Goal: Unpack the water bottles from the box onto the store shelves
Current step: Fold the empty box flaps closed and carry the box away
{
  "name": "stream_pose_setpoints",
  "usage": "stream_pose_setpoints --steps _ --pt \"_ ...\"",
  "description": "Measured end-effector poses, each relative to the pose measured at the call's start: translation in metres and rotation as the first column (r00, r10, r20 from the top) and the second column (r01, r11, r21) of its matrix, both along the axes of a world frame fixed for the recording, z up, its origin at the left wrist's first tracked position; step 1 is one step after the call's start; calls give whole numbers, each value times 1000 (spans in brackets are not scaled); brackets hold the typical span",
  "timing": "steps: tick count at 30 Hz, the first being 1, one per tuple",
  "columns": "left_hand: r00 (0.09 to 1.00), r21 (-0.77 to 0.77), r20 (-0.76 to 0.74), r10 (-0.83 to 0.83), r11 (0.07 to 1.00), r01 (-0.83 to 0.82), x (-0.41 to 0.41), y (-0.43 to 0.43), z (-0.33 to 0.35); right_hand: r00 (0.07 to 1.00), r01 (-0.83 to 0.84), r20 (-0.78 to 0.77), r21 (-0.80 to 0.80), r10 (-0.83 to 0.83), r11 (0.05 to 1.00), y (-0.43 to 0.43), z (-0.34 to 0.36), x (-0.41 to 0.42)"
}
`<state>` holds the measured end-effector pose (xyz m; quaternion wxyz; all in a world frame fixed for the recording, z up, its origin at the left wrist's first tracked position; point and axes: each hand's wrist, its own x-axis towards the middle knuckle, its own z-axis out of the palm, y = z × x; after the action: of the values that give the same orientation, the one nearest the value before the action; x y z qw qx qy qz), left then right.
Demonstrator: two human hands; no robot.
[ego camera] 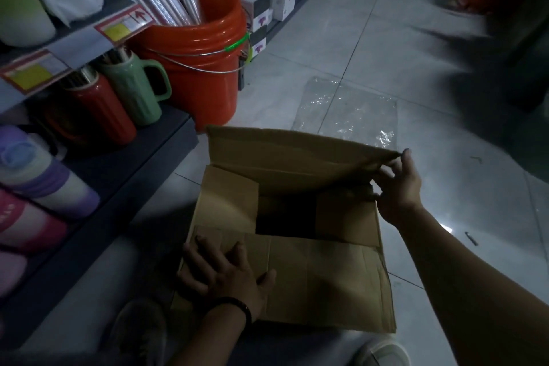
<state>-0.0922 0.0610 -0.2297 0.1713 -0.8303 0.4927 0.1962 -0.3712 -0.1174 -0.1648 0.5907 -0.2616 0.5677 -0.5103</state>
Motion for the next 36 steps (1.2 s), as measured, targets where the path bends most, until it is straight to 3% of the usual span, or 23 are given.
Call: stream_pose_setpoints --steps 3,10,12,15,17,20,27,31,36 --pt "999 -53 -41 0 999 -2 2 2 2 999 20 -42 48 -18 999 14 -2 -2" --pt "970 -334 -203 136 921 -199 22 2 12 906 60 -422 45 -36 997 49 -4 -1" --pt "953 -402 -261 155 880 -254 34 -3 16 830 -18 -553 109 76 994 57 -8 1" --pt "919 -439 -359 165 839 -322 46 -9 23 615 -126 -734 271 290 954 69 -14 4" --pt "899 -415 -415 142 849 -326 49 -15 30 571 -137 -755 299 322 944 76 -17 5" --pt "855 -339 -509 101 889 -307 56 -30 38 583 -141 -729 344 359 928 87 -17 11" --pt "763 -95 -631 140 962 -255 84 -52 49 357 -185 -783 476 510 860 104 -17 27" --pt "723 -108 -677 140 952 -286 81 -52 52 421 -188 -753 474 506 860 108 -13 33" --pt "671 -113 -723 164 930 -349 77 -60 53 423 -246 -715 501 557 830 102 -17 23"
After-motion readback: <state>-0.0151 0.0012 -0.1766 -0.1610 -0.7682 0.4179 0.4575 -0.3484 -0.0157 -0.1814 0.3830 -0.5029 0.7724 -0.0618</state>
